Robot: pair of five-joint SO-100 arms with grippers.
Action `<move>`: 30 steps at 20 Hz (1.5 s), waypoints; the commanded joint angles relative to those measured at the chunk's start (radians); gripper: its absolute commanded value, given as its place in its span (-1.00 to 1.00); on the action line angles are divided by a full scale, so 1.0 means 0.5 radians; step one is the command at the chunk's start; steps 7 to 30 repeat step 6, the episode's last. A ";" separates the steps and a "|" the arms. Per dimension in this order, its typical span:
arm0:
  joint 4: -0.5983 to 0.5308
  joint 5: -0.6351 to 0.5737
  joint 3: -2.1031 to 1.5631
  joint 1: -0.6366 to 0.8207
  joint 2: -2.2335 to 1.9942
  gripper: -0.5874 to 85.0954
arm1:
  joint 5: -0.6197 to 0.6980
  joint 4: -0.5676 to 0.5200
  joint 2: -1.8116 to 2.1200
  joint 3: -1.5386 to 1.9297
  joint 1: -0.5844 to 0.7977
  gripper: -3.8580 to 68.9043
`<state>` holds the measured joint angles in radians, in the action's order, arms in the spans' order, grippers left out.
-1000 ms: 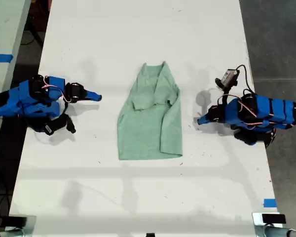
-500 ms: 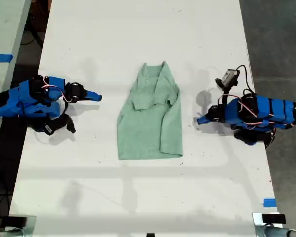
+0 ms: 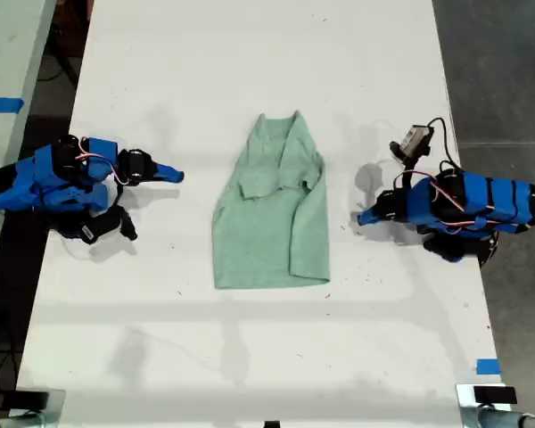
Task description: Fold t shirt
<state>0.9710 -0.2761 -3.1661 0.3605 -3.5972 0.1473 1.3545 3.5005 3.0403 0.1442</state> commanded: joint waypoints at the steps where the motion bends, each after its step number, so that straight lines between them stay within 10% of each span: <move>1: -0.034 0.031 0.018 -0.018 -0.012 -0.99 | -0.025 0.003 0.025 0.077 -0.018 -0.86; 30: -0.083 0.092 -0.021 -0.040 -0.012 -0.99 | -0.025 -0.021 0.025 0.098 -0.015 -0.85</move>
